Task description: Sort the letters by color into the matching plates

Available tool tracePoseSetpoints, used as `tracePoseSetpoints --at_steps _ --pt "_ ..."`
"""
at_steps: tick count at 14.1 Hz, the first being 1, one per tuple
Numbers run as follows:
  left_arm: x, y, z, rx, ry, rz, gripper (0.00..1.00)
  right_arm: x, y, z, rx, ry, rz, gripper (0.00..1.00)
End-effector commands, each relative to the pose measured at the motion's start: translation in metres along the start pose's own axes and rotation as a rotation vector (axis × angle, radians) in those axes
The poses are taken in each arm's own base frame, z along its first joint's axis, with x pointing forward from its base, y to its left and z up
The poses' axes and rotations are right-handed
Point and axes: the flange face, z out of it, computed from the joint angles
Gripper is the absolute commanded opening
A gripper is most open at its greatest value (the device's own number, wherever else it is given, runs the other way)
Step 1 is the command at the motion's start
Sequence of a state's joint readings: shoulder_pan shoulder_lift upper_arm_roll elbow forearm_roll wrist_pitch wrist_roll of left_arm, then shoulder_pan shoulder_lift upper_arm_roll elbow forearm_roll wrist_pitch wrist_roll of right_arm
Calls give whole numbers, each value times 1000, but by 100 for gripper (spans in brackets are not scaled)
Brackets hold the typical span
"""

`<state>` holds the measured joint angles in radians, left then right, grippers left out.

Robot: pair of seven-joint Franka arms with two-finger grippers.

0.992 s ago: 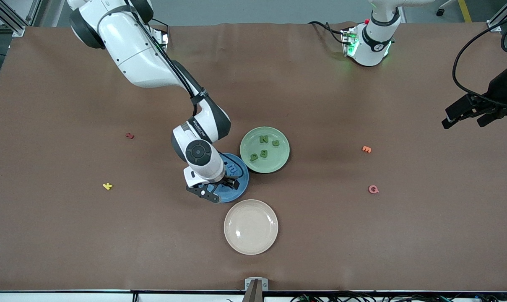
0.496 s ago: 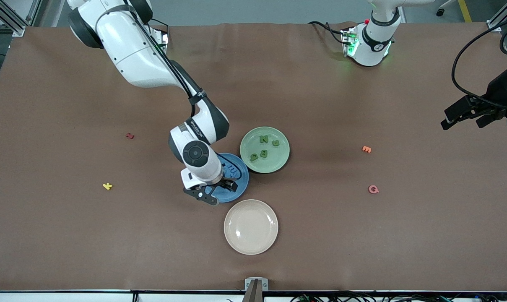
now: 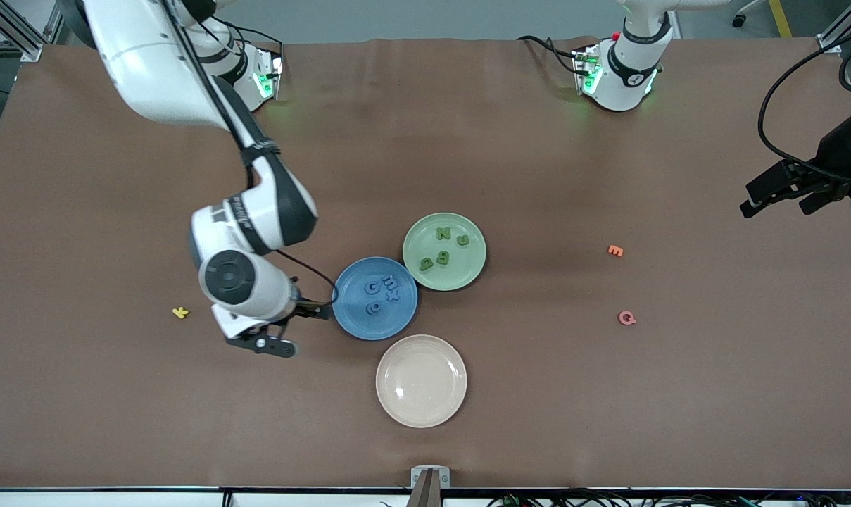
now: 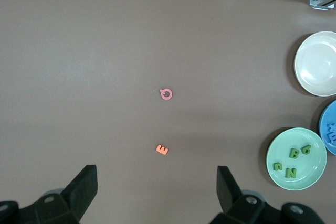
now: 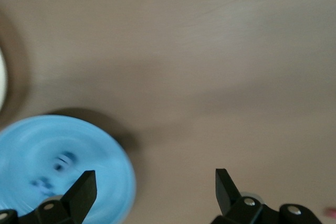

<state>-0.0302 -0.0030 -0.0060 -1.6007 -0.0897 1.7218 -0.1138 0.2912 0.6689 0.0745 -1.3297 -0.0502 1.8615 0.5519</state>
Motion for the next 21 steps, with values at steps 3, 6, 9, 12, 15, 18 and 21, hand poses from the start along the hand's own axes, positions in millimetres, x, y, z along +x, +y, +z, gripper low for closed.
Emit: tracePoseSetpoints --at_steps 3,6,9,12,15,18,21 --pt "-1 0 -4 3 -4 16 100 -6 97 -54 -18 -49 -124 100" --pt "-1 -1 -3 21 -7 18 100 -12 157 -91 -22 -76 -175 100" --pt "-6 6 -4 31 -28 33 100 -19 209 -126 -54 -90 -226 100" --pt "-13 5 -10 53 -72 37 100 -26 257 -160 -48 -105 -252 100" --pt "-18 4 -10 62 -112 40 100 -20 289 -182 -16 -86 -193 100" --pt "-19 12 -16 91 -95 63 100 -21 281 -198 -11 -50 -203 100" --pt "-20 22 -15 125 -92 89 100 -32 268 -199 -19 -93 -218 100"
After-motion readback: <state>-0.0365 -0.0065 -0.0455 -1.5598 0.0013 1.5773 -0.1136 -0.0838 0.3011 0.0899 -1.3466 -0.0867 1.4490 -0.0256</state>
